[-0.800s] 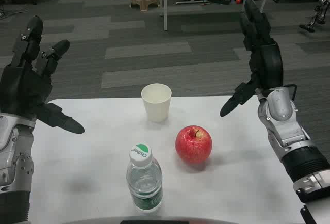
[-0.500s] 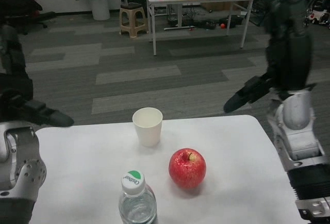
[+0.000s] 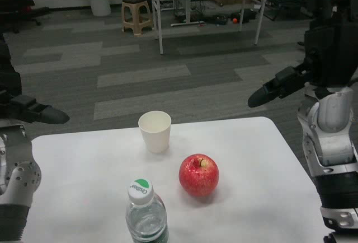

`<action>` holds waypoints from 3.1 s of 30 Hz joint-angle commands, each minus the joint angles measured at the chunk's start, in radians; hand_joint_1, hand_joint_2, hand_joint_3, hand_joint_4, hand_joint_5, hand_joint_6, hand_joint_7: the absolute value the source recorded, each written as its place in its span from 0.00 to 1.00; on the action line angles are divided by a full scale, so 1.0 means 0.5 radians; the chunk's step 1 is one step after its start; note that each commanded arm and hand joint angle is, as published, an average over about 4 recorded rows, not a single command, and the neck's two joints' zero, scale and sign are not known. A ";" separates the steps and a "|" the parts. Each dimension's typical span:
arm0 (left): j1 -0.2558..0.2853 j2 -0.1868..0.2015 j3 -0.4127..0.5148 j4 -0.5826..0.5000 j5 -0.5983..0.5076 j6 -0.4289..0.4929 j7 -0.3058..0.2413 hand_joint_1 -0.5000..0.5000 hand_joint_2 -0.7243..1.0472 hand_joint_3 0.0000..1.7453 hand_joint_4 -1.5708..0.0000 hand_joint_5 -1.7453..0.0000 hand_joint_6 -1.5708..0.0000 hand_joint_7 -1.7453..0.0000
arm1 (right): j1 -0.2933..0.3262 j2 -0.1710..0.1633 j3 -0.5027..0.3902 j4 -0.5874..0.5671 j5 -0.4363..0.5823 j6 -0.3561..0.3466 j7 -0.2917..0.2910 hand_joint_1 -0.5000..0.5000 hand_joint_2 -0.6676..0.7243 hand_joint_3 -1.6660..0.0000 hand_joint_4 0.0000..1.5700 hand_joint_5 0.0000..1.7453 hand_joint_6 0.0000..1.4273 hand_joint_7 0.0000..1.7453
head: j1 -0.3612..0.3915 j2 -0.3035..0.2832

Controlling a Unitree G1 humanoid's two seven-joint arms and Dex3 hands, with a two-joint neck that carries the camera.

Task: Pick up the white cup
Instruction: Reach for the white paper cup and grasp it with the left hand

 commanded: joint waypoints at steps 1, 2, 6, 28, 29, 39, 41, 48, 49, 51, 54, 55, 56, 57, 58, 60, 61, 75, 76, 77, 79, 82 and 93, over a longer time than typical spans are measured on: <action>0.027 0.031 0.128 -0.062 0.069 0.259 -0.171 0.00 0.09 0.05 1.00 1.00 1.00 1.00 | 0.036 -0.004 -0.007 -0.023 0.014 0.040 0.062 0.07 0.92 1.00 0.01 0.00 0.00 0.00 | -0.049 -0.256; 0.032 0.033 0.154 -0.064 0.073 0.310 -0.213 0.00 0.11 0.05 1.00 1.00 1.00 1.00 | 0.044 -0.006 -0.002 -0.022 0.016 0.049 0.086 0.08 0.91 1.00 0.02 0.00 0.00 0.00 | -0.062 -0.355; 0.064 0.030 0.281 -0.083 0.073 0.584 -0.393 0.00 0.20 0.05 1.00 1.00 1.00 1.00 | 0.080 -0.020 0.028 -0.013 0.023 0.079 0.186 0.08 0.85 1.00 0.01 0.00 0.00 0.00 | -0.033 -0.528; 0.010 0.109 0.443 -0.021 0.199 1.122 -0.692 0.00 0.51 0.05 1.00 1.00 1.00 1.00 | 0.077 -0.020 0.188 0.159 0.031 0.092 0.253 0.08 0.82 1.00 0.01 0.00 0.00 0.00 | 0.090 -0.505; -0.005 0.110 0.431 -0.006 0.213 1.124 -0.698 0.00 0.53 0.05 1.00 1.00 1.00 1.00 | 0.074 -0.019 0.200 0.170 0.031 0.091 0.254 0.08 0.82 1.00 0.01 0.00 0.00 0.00 | 0.092 -0.501; -0.186 0.125 0.270 0.204 0.339 1.127 -0.729 0.00 0.84 0.05 1.00 1.00 1.00 1.00 | 0.071 0.027 0.309 0.268 0.031 0.091 0.260 0.08 0.82 1.00 0.00 0.00 0.00 0.00 | 0.114 -0.398; -0.237 0.122 0.230 0.264 0.415 1.127 -0.729 0.00 0.89 0.05 1.00 1.00 1.00 1.00 | 0.071 0.035 0.333 0.287 0.031 0.091 0.260 0.08 0.82 1.00 0.00 0.00 0.00 0.00 | 0.126 -0.364; -0.438 0.085 0.022 0.532 0.609 1.125 -0.729 0.00 0.90 0.05 1.00 1.00 1.00 1.00 | 0.071 0.060 0.417 0.369 0.031 0.086 0.260 0.08 0.82 1.00 0.01 0.00 0.00 0.00 | 0.160 -0.254; -0.468 0.080 -0.015 0.578 0.630 1.123 -0.729 0.00 0.90 0.05 1.00 1.00 1.00 1.00 | 0.071 0.064 0.428 0.379 0.031 0.085 0.261 0.08 0.82 1.00 0.01 0.00 0.00 0.00 | 0.161 -0.235; -0.513 0.073 -0.076 0.657 0.670 1.121 -0.729 0.00 0.90 0.05 1.00 1.00 1.00 1.00 | 0.071 0.070 0.444 0.393 0.031 0.084 0.262 0.08 0.82 1.00 0.00 0.00 0.00 0.00 | 0.161 -0.204; -0.597 0.051 -0.208 0.838 0.725 1.110 -0.729 0.00 0.91 0.05 1.00 1.00 1.00 1.00 | 0.071 0.084 0.479 0.423 0.031 0.082 0.263 0.08 0.82 1.00 0.00 0.00 0.00 0.00 | 0.165 -0.151; -0.622 0.041 -0.249 0.901 0.728 1.100 -0.730 0.00 0.93 0.05 1.00 1.00 1.00 1.00 | 0.071 0.087 0.492 0.430 0.031 0.082 0.263 0.08 0.82 1.00 0.00 0.00 0.00 0.00 | 0.166 -0.143; -0.646 0.030 -0.290 0.965 0.731 1.090 -0.732 0.00 0.94 0.05 1.00 1.00 1.00 1.00 | 0.071 0.090 0.505 0.437 0.031 0.082 0.263 0.08 0.82 1.00 0.00 0.00 0.00 0.00 | 0.168 -0.130; -0.667 0.021 -0.326 1.023 0.732 1.073 -0.736 0.00 0.95 0.05 1.00 1.00 1.00 1.00 | 0.071 0.092 0.516 0.443 0.031 0.082 0.263 0.08 0.82 1.00 0.00 0.00 0.00 0.00 | 0.174 -0.113; -0.688 0.011 -0.362 1.081 0.733 1.056 -0.739 0.00 0.95 0.05 1.00 1.00 1.00 1.00 | 0.071 0.095 0.527 0.449 0.031 0.082 0.263 0.08 0.82 1.00 0.00 0.00 0.00 0.00 | 0.181 -0.104; -0.708 0.002 -0.400 1.140 0.733 1.035 -0.744 0.00 0.93 0.05 1.00 1.00 1.00 1.00 | 0.071 0.096 0.536 0.457 0.031 0.082 0.263 0.08 0.82 1.00 0.00 0.00 0.00 0.00 | 0.193 -0.078; -0.725 -0.001 -0.437 1.184 0.733 1.020 -0.749 0.00 0.93 0.05 1.00 1.00 1.00 1.00 | 0.071 0.099 0.543 0.463 0.031 0.081 0.263 0.08 0.82 1.00 0.00 0.00 0.00 0.00 | 0.200 -0.075; -0.801 -0.011 -0.754 1.520 0.770 0.849 -0.748 0.00 0.23 0.05 1.00 1.00 1.00 1.00 | 0.031 0.112 0.658 0.583 0.038 0.079 0.275 0.08 0.82 1.00 0.01 0.00 0.00 0.00 | 0.293 -0.072; -0.797 -0.012 -0.762 1.525 0.773 0.837 -0.741 0.00 0.10 0.05 1.00 1.00 1.00 1.00 | 0.027 0.112 0.665 0.593 0.040 0.079 0.277 0.08 0.82 1.00 0.00 0.00 0.00 0.00 | 0.294 -0.076; -0.793 -0.012 -0.769 1.535 0.775 0.812 -0.732 0.00 0.03 0.05 1.00 1.00 1.00 1.00 | 0.024 0.112 0.670 0.602 0.041 0.079 0.278 0.08 0.82 1.00 0.00 0.00 0.00 0.00 | 0.296 -0.081; -0.786 -0.014 -0.780 1.552 0.778 0.772 -0.718 0.00 0.00 0.05 1.00 0.97 1.00 1.00 | 0.018 0.112 0.681 0.618 0.043 0.079 0.278 0.08 0.82 1.00 0.00 0.00 0.00 0.00 | 0.299 -0.094; -0.775 -0.018 -0.783 1.568 0.778 0.750 -0.706 0.00 0.00 0.05 1.00 0.94 1.00 1.00 | 0.011 0.112 0.697 0.640 0.046 0.079 0.278 0.08 0.82 1.00 0.00 0.00 0.00 0.00 | 0.301 -0.109; -0.783 -0.038 -0.790 1.625 0.975 0.728 -0.669 0.00 0.05 0.05 1.00 0.96 1.00 1.00 | -0.015 0.118 0.721 0.685 0.046 0.079 0.278 0.08 0.82 1.00 0.00 0.00 0.00 0.00 | 0.306 -0.160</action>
